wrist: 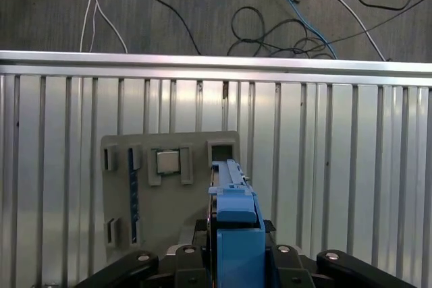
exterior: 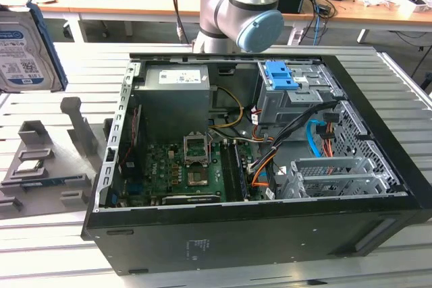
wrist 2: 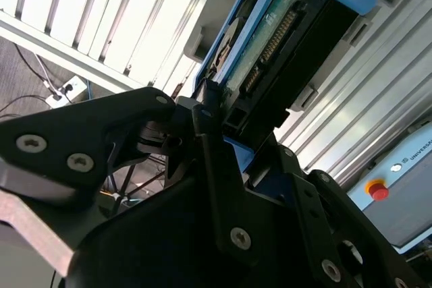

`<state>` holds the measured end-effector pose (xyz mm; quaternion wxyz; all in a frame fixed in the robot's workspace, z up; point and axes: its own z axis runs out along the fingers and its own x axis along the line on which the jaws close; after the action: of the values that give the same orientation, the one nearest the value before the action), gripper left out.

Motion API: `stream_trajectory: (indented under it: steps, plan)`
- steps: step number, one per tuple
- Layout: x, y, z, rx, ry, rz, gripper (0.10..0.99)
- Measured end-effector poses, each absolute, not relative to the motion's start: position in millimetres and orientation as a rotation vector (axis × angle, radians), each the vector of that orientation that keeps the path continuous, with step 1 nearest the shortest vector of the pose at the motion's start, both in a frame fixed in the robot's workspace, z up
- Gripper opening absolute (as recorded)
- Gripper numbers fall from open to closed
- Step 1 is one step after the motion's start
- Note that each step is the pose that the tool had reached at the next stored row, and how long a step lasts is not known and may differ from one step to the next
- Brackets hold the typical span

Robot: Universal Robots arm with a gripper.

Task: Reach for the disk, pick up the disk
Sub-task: 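Pick up the disk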

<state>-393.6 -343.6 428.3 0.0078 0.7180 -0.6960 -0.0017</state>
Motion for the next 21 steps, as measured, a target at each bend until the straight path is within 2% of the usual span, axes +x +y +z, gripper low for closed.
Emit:
stream_trajectory:
  steps: [21]
  plan:
    - [-386,-344,468,2.237,-2.169,-0.021,0.365]
